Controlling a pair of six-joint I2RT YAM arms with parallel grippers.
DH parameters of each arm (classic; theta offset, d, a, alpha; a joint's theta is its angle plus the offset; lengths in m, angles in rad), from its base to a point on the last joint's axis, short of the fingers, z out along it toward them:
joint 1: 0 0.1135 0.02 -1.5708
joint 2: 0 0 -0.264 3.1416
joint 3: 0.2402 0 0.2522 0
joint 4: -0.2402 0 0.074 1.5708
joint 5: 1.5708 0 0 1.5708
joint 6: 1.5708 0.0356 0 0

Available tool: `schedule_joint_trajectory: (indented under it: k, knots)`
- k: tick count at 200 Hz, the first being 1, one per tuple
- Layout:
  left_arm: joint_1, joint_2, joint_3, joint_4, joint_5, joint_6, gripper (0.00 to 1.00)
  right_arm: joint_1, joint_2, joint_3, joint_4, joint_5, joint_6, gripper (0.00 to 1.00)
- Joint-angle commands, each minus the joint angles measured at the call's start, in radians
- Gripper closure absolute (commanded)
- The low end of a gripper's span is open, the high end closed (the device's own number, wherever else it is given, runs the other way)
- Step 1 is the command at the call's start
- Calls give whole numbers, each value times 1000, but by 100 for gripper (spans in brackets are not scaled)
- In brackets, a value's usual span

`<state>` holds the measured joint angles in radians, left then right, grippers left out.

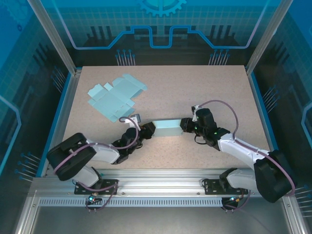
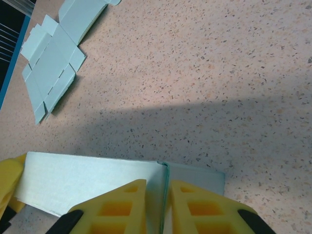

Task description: Fold the paper box

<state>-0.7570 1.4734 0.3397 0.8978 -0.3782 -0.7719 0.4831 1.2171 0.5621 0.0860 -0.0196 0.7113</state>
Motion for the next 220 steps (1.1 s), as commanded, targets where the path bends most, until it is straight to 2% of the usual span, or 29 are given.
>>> schedule_joint_trajectory:
  k: [1,17,31,46,59,70,80,97,132,178,201,220]
  knots:
    - [21,-116,12,-275,6,186,49,-8,22,-42,-123,23,-7,81]
    - [22,-193,52,-326,30,338,37,-8,17,-41,-125,26,-6,81]
    - [26,-240,74,-317,105,505,30,-6,12,-39,-126,27,-6,81]
    - [27,-273,103,-330,263,725,21,-1,9,-33,-131,29,-9,81]
    - [27,-293,136,-399,422,916,14,1,7,-23,-142,31,-13,80]
    - [28,-294,162,-463,514,1060,9,5,7,-15,-149,33,-16,80]
    - [28,-278,185,-505,537,1157,8,8,8,-9,-154,33,-18,80]
    - [28,-237,233,-558,516,1276,6,12,10,0,-160,37,-18,80]
    - [62,-117,365,-706,527,1424,3,22,15,16,-174,38,-24,80]
    - [102,39,566,-963,556,1501,4,32,-3,31,-207,61,-36,80]
    - [102,103,639,-1064,568,1516,9,32,-12,37,-219,68,-41,79]
    - [103,138,676,-1115,571,1522,19,32,-16,47,-233,73,-47,78]
